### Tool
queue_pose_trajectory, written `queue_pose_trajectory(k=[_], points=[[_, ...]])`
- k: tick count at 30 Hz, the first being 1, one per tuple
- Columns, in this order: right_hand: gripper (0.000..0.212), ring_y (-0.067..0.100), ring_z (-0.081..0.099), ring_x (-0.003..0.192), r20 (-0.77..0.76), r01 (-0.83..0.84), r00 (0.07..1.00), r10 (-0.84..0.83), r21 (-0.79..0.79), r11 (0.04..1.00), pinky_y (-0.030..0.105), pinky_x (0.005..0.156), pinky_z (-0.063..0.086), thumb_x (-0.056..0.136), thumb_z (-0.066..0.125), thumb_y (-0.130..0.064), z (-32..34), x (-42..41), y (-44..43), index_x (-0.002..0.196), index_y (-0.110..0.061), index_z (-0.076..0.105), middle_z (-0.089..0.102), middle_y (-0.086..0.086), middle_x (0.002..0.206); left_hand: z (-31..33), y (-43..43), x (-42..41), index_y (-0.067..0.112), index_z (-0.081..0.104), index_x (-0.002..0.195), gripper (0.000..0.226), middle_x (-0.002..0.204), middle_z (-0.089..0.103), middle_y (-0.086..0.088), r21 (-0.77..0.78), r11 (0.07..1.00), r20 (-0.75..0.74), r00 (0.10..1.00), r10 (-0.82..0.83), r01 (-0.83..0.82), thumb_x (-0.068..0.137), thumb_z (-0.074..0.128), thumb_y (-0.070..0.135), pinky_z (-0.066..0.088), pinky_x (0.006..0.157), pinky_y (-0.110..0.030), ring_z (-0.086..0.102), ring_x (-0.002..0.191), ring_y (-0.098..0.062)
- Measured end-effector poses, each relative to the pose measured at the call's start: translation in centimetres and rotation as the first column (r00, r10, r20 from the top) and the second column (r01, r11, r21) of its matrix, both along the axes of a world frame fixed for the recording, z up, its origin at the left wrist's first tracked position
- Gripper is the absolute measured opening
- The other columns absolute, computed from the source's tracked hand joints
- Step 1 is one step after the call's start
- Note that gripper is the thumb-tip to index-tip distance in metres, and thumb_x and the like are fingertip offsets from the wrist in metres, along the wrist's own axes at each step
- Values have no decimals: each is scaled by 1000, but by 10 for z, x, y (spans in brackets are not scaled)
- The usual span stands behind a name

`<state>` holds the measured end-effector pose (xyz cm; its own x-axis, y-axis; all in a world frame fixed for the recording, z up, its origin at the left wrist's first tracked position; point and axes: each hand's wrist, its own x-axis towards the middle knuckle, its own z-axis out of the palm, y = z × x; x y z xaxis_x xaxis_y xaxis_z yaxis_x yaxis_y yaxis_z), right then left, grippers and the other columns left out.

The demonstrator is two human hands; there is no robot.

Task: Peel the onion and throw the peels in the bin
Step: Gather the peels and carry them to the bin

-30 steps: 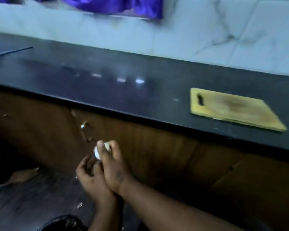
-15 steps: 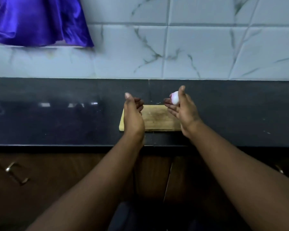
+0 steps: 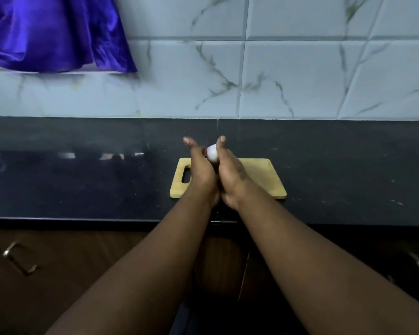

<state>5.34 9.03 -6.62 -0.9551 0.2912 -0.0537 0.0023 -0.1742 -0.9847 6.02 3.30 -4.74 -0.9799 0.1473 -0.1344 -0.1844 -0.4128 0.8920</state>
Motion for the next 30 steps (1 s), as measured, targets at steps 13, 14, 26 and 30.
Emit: queue_pose_trajectory(k=[13,14,26,30], points=[[92,30,61,132,-92,-204,979,183,-527,825,40,118,42,90,45,-75,-7,81,-150,138,3,57,64,23,139,-27,-153,59,3,60,137,74,106,72,-9,363,872,44,940,338,-330,110,22,60,65,72,-22,78,83,-12],[91,28,61,132,-80,-238,969,233,-551,800,38,116,44,91,43,-73,-14,88,-172,138,3,57,64,22,139,-34,-176,71,2,60,136,73,108,72,-10,363,852,54,922,384,-377,110,24,60,64,70,-21,78,82,-10],[84,14,73,95,382,-526,543,748,-540,657,26,77,60,99,27,-70,-188,170,-450,127,0,63,70,22,129,-248,-445,177,20,65,127,59,117,73,-17,7,478,430,434,792,-878,108,31,65,55,97,-44,69,116,-15],[104,25,71,110,563,-640,471,679,-311,702,47,99,56,58,46,-102,-263,183,-501,121,-21,68,73,9,124,-301,-492,204,53,37,155,59,179,2,3,-665,410,376,195,906,-624,103,19,74,-25,125,-49,-17,163,-10]])
